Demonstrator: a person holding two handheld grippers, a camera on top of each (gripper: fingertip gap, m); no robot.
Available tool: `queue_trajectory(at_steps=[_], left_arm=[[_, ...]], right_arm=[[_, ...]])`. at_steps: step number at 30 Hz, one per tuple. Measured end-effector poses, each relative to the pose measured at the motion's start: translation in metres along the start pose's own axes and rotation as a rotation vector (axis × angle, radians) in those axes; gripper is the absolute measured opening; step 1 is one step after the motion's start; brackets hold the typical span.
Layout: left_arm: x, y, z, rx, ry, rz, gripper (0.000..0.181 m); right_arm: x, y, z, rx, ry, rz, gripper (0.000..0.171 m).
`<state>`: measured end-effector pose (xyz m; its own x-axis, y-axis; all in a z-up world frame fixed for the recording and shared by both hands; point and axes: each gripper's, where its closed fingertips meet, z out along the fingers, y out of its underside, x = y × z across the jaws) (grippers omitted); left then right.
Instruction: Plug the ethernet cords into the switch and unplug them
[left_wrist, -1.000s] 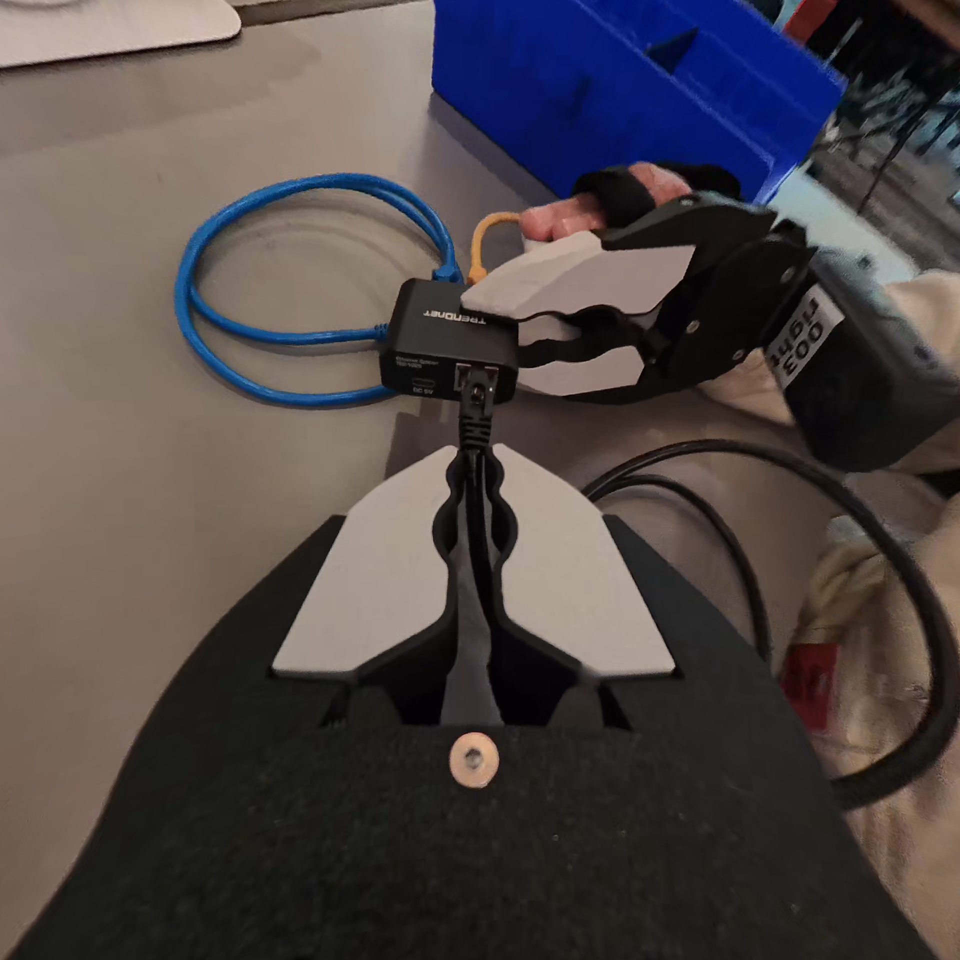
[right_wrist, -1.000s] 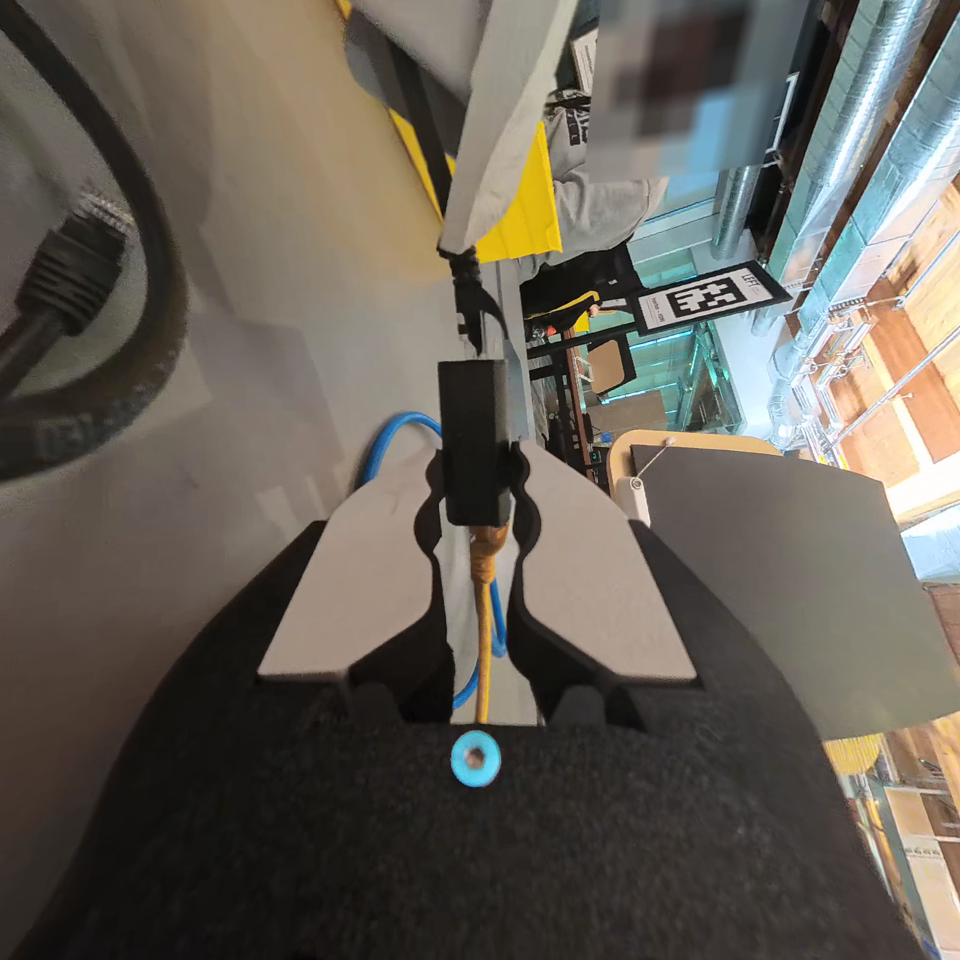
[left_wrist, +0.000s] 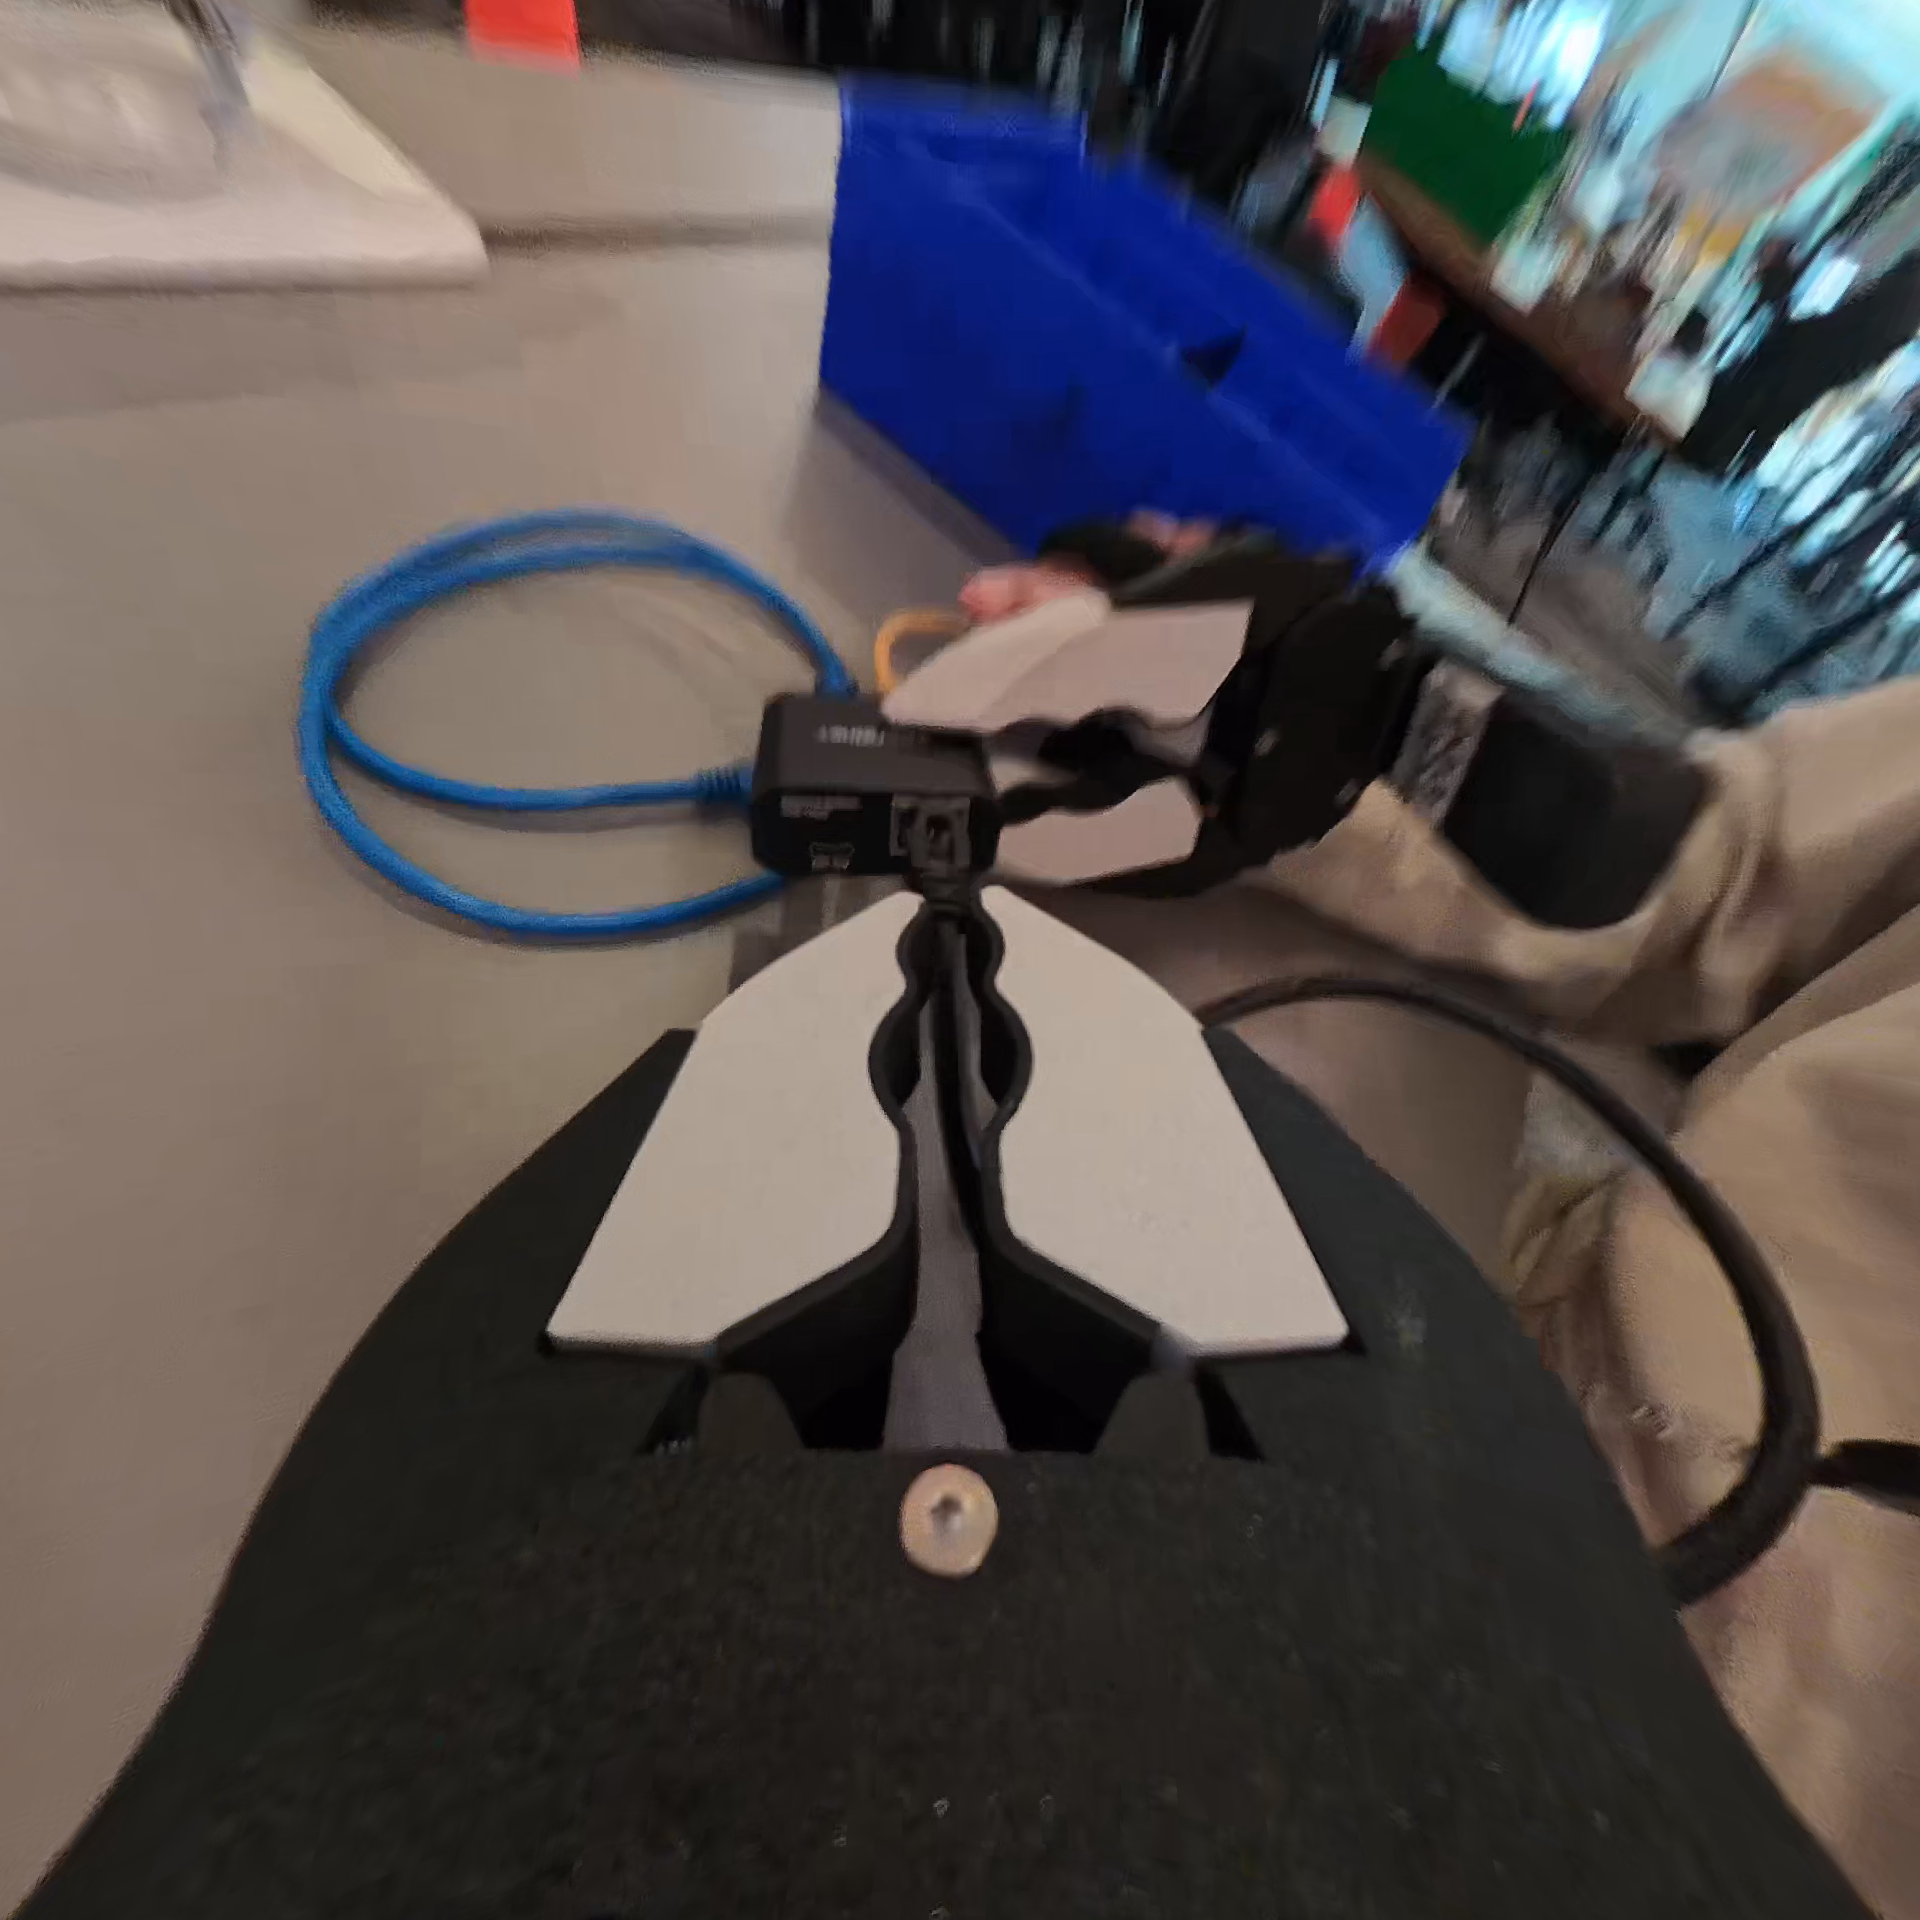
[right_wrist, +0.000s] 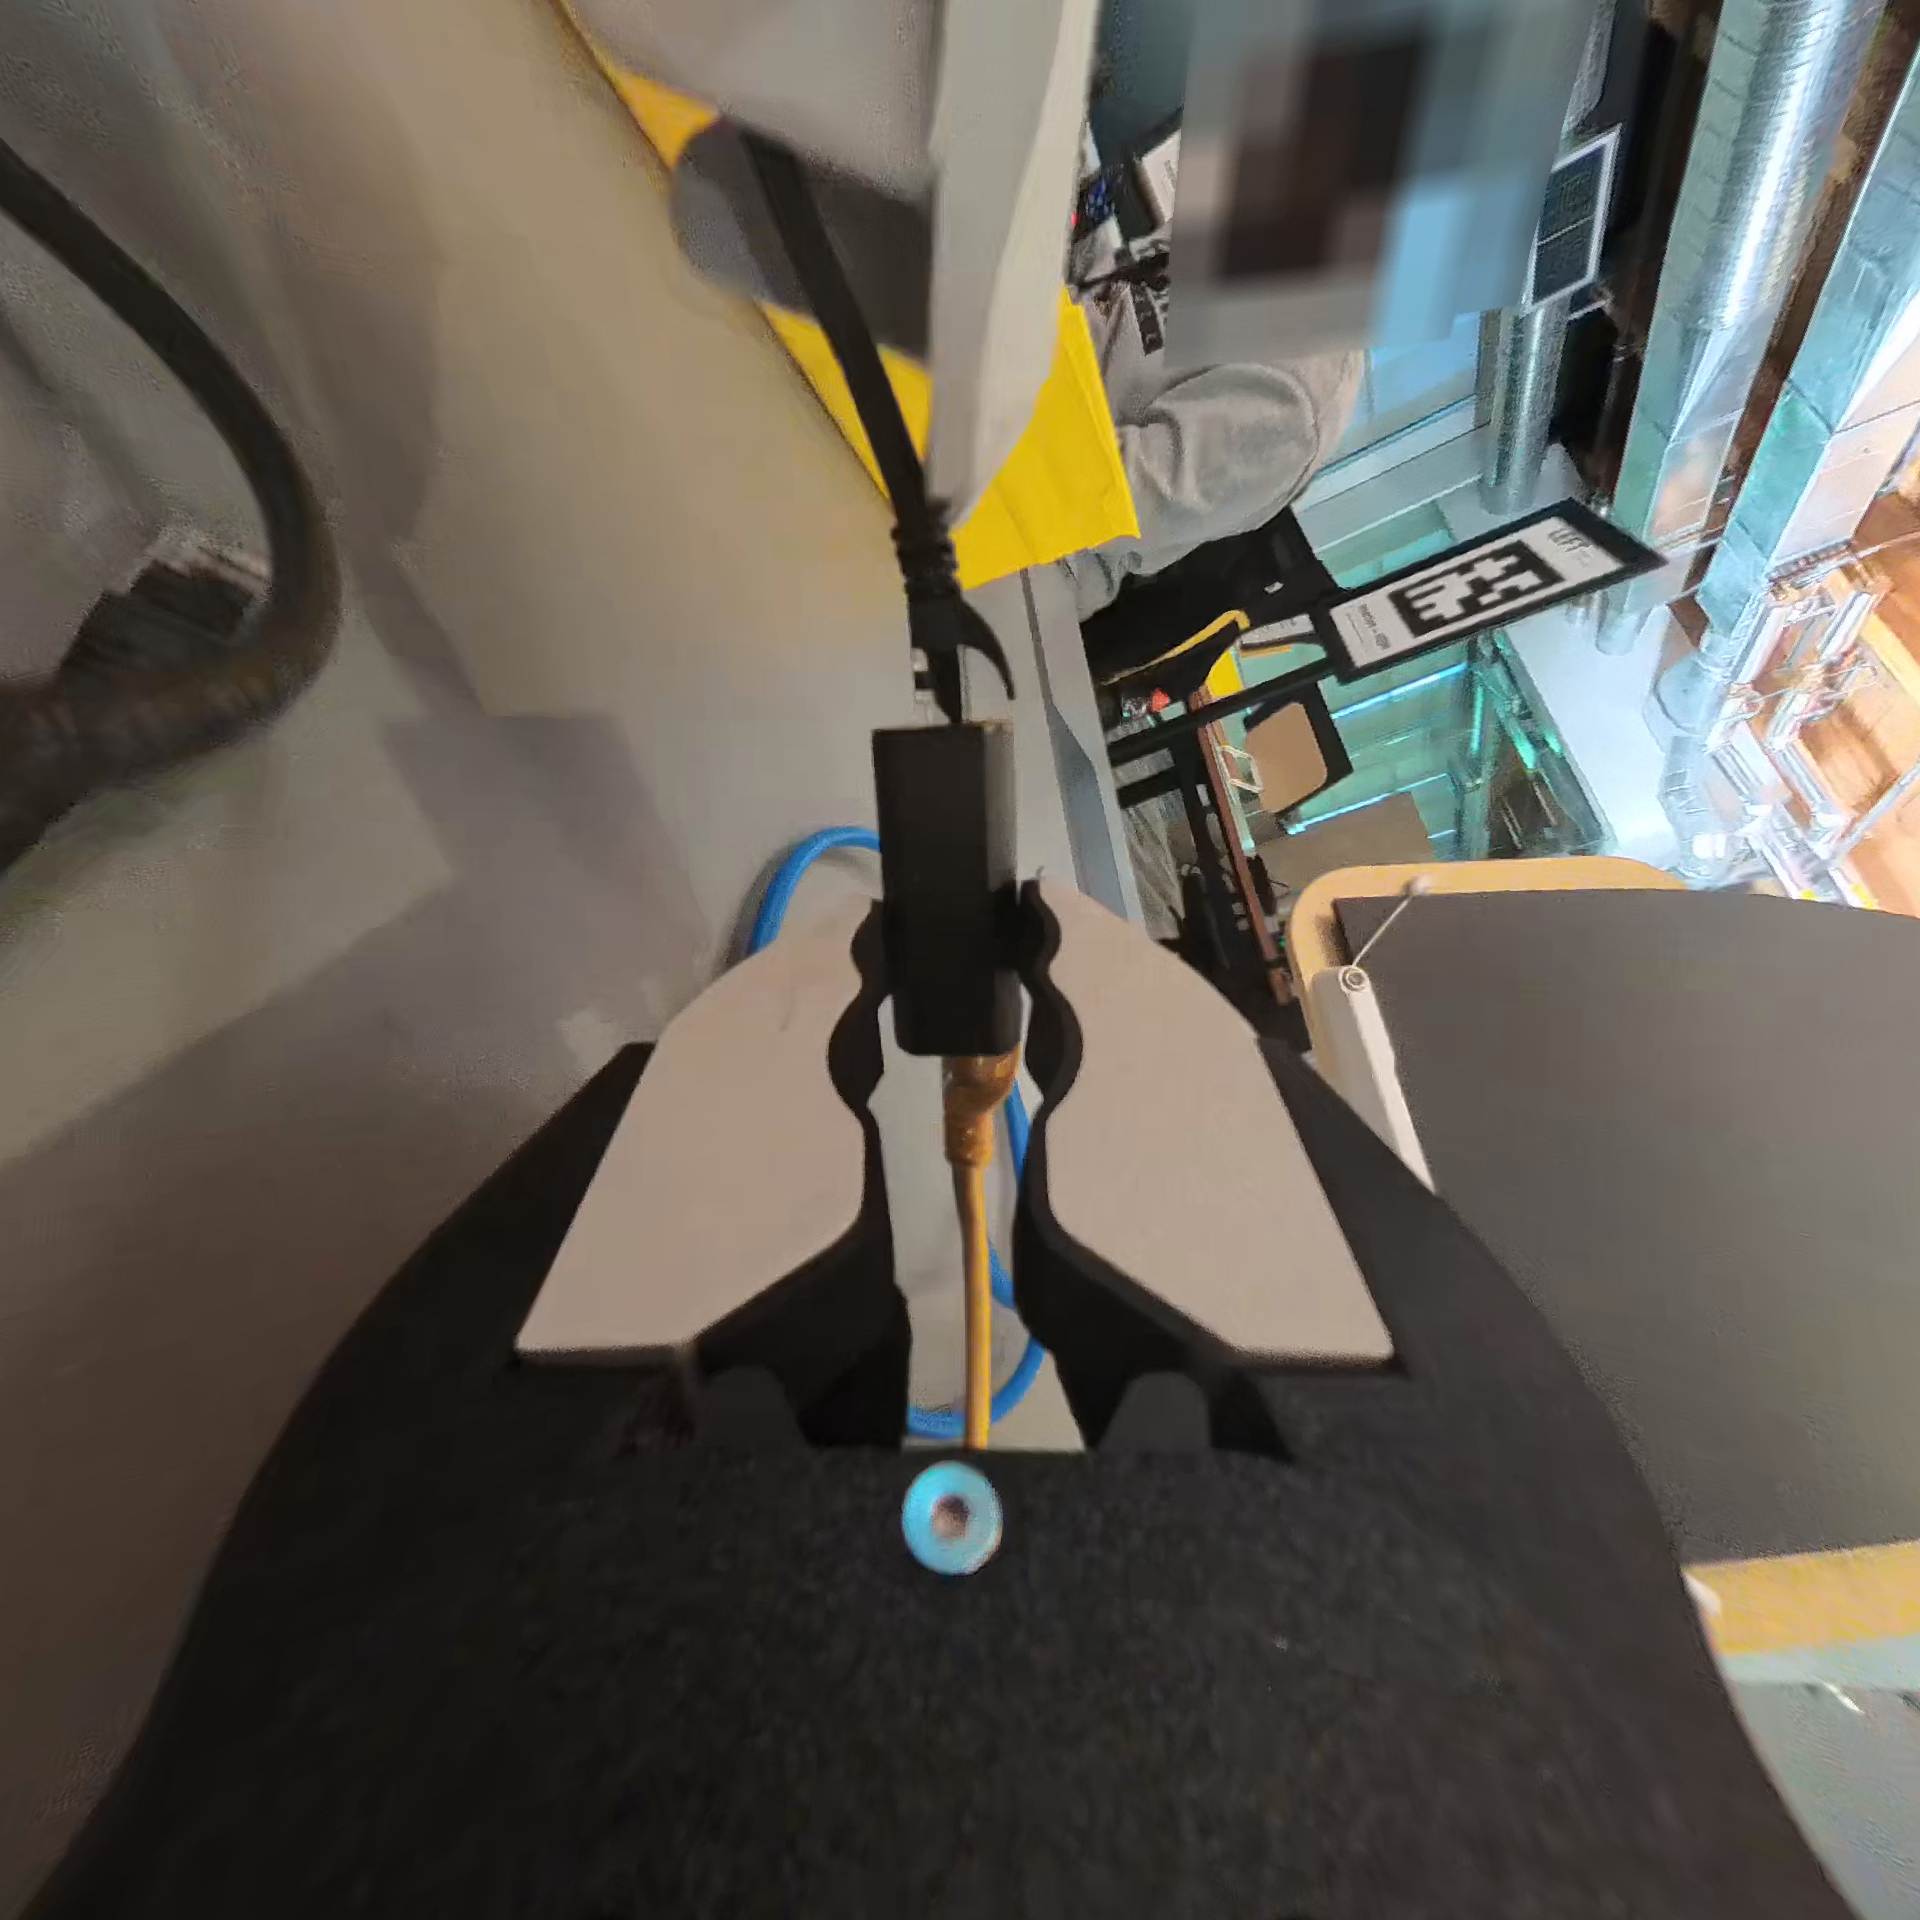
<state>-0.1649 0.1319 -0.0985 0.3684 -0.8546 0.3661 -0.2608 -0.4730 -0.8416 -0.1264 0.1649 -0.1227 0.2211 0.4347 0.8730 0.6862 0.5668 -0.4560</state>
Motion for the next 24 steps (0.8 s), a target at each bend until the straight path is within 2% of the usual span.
queue_trajectory(at_steps=[3, 8, 11, 14, 19, 24], left_arm=[[0.000, -0.028, -0.043, 0.232, -0.015, -0.046, 0.013], [-0.019, -0.010, -0.100, 0.348, -0.206, -0.071, 0.013], [-0.020, 0.007, -0.105, 0.355, -0.178, -0.149, 0.014], [-0.016, 0.005, -0.105, 0.366, -0.124, -0.199, 0.015], [-0.013, 0.015, -0.094, 0.278, -0.104, -0.197, 0.014], [-0.003, 0.015, -0.089, 0.275, -0.039, -0.224, 0.013]], right_arm=[[0.007, 0.008, 0.001, -0.049, 0.019, -0.024, 0.024], [0.055, 0.005, -0.004, -0.074, 0.079, 0.094, 0.024], [0.109, -0.004, -0.013, -0.072, 0.122, 0.191, 0.023], [0.174, -0.020, -0.029, -0.065, 0.162, 0.231, 0.023], [0.297, -0.053, -0.071, -0.077, 0.266, 0.167, 0.023], [0.418, -0.065, -0.123, -0.172, 0.389, 0.045, 0.023]])
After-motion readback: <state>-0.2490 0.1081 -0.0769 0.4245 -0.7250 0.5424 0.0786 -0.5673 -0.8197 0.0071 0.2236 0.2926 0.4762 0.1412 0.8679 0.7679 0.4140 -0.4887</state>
